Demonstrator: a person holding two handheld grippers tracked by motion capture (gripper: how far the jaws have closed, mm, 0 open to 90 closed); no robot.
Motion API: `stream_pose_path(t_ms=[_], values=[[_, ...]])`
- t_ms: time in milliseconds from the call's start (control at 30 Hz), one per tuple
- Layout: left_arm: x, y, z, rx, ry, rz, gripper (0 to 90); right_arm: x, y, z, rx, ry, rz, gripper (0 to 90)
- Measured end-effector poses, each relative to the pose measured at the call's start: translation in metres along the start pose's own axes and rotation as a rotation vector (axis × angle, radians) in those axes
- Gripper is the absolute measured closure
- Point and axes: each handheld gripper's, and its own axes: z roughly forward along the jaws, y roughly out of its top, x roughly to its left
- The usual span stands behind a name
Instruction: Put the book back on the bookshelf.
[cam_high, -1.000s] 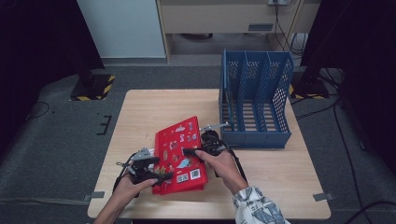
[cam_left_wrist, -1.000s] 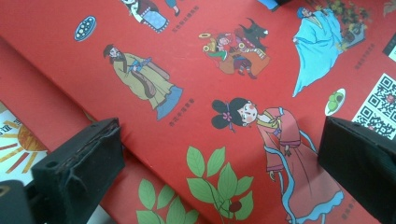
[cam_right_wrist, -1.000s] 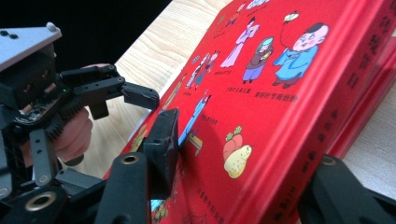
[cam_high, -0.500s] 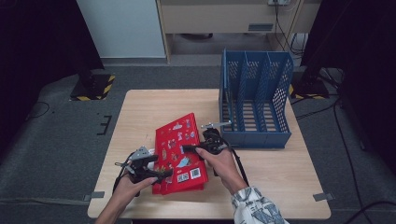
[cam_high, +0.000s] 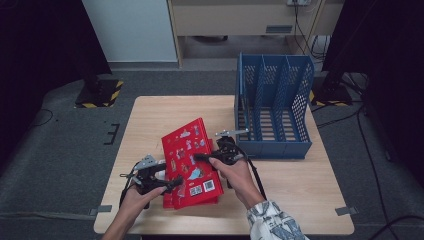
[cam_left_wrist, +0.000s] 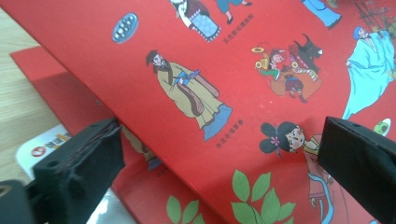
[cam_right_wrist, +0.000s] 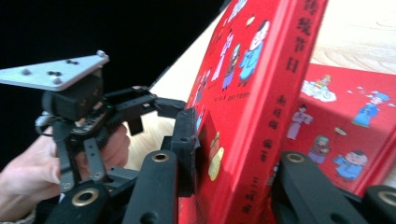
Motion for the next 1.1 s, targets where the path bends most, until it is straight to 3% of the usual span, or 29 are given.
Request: stream_pose_path(t_ms=[433,667,867,967,1100], values=[[0.0013,-0.0003,-0.0014,-0.006,-0.014,-0.009,0.0,0.0026,0.0008,-0.0017,-0.017,0.022,-0.014,72.6],[0.0046,-0.0011,-0.0012,-0.001,-0.047,-0.048,0.0,0.0041,0.0009,-0.0024,-0.031,0.039,-0.023,73.4],[0.0089,-0.0028,-0.0009,0.009,-0.11,-0.085,1.7,0.0057,0.0009,-0.0031,-0.037,0.052,-0.04,73.6],[0.0084,-0.0024,-0.0019,0.004,-0.151,-0.067,6.0,0.0074,0.0011,-0.003,-0.045,0.059,-0.058,73.6],[0.0074,0.0008,-0.0031,0.022,-0.158,-0.059,7.1,0.01,0.0033,-0.0033,-0.042,0.071,-0.095,73.0]])
